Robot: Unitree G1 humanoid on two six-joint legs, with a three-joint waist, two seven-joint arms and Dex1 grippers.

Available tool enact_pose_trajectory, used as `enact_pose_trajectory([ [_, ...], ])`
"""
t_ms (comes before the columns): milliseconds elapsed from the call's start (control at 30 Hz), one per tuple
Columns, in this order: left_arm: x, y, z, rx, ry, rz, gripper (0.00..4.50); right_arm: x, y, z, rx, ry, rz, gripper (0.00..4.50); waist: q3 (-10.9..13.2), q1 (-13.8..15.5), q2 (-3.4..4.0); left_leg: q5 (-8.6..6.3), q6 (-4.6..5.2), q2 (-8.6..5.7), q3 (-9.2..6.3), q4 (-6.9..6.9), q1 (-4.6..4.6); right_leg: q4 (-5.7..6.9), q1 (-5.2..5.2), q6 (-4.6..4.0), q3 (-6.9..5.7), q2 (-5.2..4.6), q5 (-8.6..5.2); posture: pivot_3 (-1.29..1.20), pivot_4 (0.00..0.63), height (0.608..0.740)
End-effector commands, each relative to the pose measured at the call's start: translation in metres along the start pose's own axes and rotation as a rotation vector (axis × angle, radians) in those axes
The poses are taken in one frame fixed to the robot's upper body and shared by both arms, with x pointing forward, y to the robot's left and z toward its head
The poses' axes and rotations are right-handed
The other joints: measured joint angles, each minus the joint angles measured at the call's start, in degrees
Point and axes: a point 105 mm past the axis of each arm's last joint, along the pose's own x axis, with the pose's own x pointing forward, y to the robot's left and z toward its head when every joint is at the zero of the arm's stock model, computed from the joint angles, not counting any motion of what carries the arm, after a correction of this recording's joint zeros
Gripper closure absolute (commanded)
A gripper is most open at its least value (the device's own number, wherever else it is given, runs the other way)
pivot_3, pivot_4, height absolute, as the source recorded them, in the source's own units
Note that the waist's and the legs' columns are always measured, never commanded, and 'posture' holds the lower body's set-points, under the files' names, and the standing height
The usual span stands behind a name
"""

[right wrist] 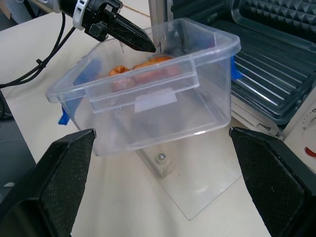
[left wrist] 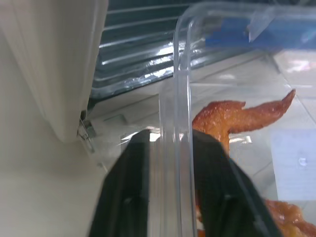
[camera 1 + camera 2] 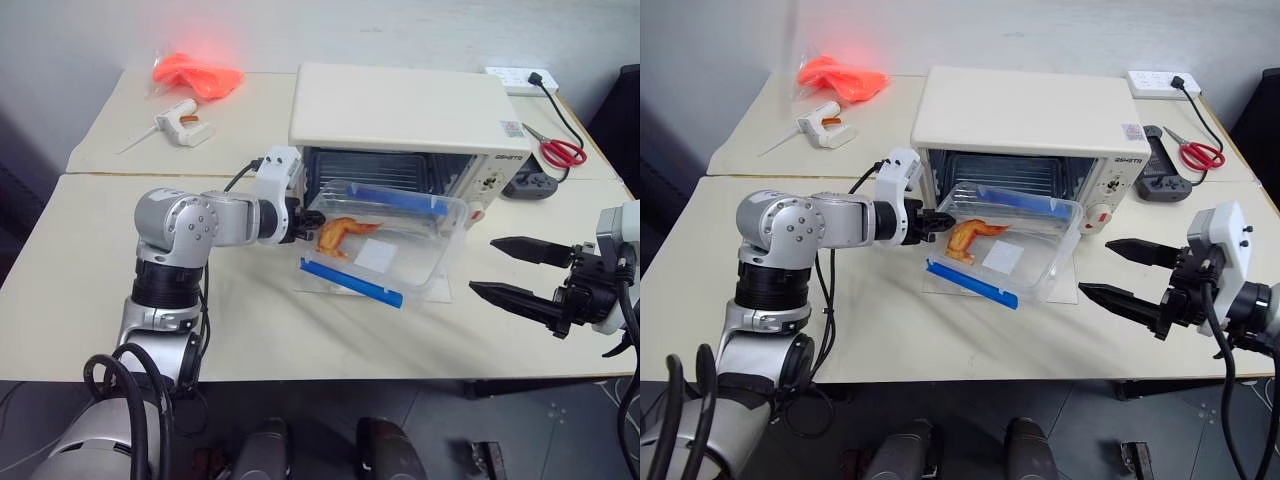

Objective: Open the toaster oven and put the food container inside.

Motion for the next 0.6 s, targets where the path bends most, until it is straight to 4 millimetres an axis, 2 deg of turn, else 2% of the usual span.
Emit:
enact_pose_trajectory([
  [33,-0.006,-0.004,0.016,0.017,-0.075,-0.020,1.91,-0.004,-0.002,0.005,-0.031,-0.020,-0.019,0.00,0.0,0.0,0.00,0.00,0.00,0.00,0.00,0.00,0.00,0.00,0.00,0.00,0.00,0.00,0.00,0.00,0.150,0.740],
  [67,-0.009,-0.006,0.020,0.016,-0.101,-0.033,1.68,-0.005,-0.004,0.004,-0.032,-0.016,-0.027,0.00,0.0,0.0,0.00,0.00,0.00,0.00,-0.01,0.01,-0.01,-0.01,0.00,0.00,-0.01,0.00,0.00,0.00,0.150,0.740],
  [200,-0.018,-0.007,0.028,0.008,-0.144,-0.049,1.68,-0.008,-0.009,0.001,-0.032,-0.009,-0.057,0.00,0.0,0.0,0.00,0.00,0.00,0.00,-0.01,0.00,-0.01,-0.01,0.00,0.01,-0.01,0.00,0.00,0.00,0.150,0.740],
  [333,-0.044,-0.006,0.049,0.032,-0.273,-0.089,1.68,-0.009,-0.015,-0.007,-0.032,0.024,-0.088,0.00,0.0,0.0,0.00,0.00,0.00,0.01,-0.01,0.01,-0.01,0.01,-0.01,0.01,-0.01,0.00,0.01,0.00,0.150,0.740],
  [433,-0.066,-0.004,0.059,0.037,-0.344,-0.161,1.68,-0.012,-0.011,-0.004,-0.033,0.022,-0.078,0.00,0.0,-0.1,0.00,0.01,0.00,0.01,0.00,0.01,-0.01,0.03,-0.02,0.01,-0.01,0.01,0.00,0.00,0.150,0.740],
  [467,-0.073,-0.004,0.061,0.051,-0.363,-0.191,1.66,-0.012,-0.008,-0.002,-0.028,0.016,-0.070,0.17,0.0,-0.2,0.00,0.01,-0.01,0.02,0.00,0.02,-0.01,0.03,-0.02,0.01,-0.01,0.01,0.00,0.00,0.150,0.740],
  [533,-0.093,-0.012,0.063,0.098,-0.410,-0.313,2.06,-0.012,0.000,0.003,-0.017,-0.001,-0.034,0.60,0.0,-0.3,0.01,0.02,-0.03,0.04,0.00,0.01,0.00,0.04,-0.02,0.01,-0.01,0.03,0.00,0.00,0.150,0.740],
  [600,-0.113,-0.022,0.055,0.177,-0.411,-0.459,2.51,-0.009,0.014,0.008,-0.012,-0.007,0.022,1.22,0.0,-0.3,0.03,0.02,-0.03,0.05,-0.01,0.00,0.00,0.06,-0.03,0.00,-0.01,0.03,0.00,0.00,0.150,0.740],
])
